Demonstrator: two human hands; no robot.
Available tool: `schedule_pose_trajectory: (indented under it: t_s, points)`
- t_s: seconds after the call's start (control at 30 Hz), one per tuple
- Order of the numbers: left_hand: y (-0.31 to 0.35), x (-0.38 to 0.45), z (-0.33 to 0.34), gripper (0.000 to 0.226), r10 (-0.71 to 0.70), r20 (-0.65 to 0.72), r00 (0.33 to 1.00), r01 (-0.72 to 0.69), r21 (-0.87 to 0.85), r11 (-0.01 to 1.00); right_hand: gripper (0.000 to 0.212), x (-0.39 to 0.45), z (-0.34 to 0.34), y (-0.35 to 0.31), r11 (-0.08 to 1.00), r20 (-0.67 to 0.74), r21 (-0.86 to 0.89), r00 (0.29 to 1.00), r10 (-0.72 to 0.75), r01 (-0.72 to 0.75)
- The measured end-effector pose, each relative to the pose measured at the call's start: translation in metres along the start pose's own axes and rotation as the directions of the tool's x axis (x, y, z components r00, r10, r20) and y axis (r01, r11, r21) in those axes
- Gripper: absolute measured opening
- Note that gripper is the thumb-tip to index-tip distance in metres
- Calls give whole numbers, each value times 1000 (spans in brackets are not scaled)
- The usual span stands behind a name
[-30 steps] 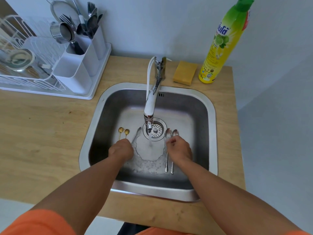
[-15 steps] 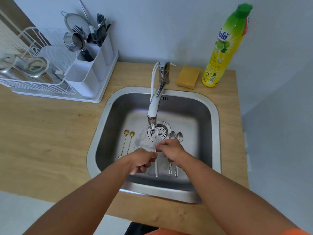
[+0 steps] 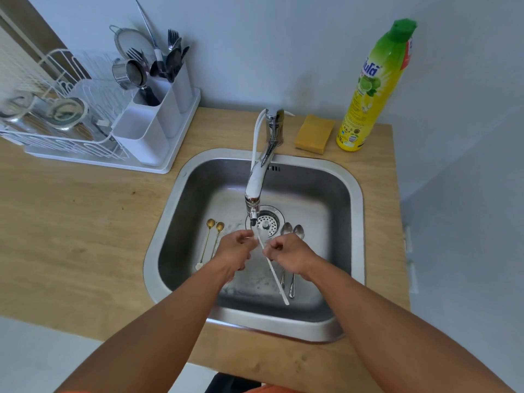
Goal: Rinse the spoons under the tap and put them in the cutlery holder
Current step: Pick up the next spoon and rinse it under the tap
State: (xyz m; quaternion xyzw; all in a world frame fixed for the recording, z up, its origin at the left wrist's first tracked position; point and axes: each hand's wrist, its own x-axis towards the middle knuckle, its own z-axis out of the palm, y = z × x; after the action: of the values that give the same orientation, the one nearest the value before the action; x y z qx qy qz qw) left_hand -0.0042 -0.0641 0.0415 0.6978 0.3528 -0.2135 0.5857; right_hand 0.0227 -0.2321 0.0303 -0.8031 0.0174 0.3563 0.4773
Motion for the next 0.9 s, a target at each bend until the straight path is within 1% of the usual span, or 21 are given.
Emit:
schedule_pose_trajectory:
  t_s: [0.07,0.13,0.2,0.33,0.47,0.53,0.63,0.7,0.77,0.83,0.87,0.9]
  points:
    - [2,0,4,23,59,-35,998,-60,-18,998,17,-1,1,0,998,11,-33,999,-46,46]
    - [3,-1,5,25,86,-32,996,-88,-67,994,22,-1,2,2,994,13,-86,998,-63,64]
    - [3,-3,6,23,103,-23,994,-105,-112,988,22,-2,3,6,987,8,-146,998,-68,68]
    - [-2,-5,7,14,158,-64,985,-164,-108,981,16,-4,7,12,978,-2,-188,996,-93,91]
    - [-7,-5,7,13,196,-94,976,-203,-72,976,15,-4,7,12,977,-6,-183,993,-114,111]
    - [-10,-6,8,21,220,-114,969,-228,-59,972,17,-3,7,11,978,5,-168,992,-126,125]
    - [-11,-9,10,31,213,-149,966,-227,-85,970,18,-2,6,10,979,19,-150,991,-135,137]
    - [-12,-9,10,31,196,-140,971,-212,-111,971,15,-1,4,10,978,29,-155,990,-137,140]
    - [-13,-7,10,24,175,-119,977,-191,-145,971,14,0,1,9,976,34,-163,989,-141,145]
    - [-14,-7,11,12,142,-115,983,-163,-202,966,14,0,0,9,973,39,-176,989,-146,150]
    - [-14,-8,13,8,134,-115,984,-158,-230,960,15,-1,0,9,972,41,-179,988,-149,153]
    - [-13,-9,14,10,133,-117,984,-159,-253,954,16,-1,0,9,972,40,-178,988,-150,154]
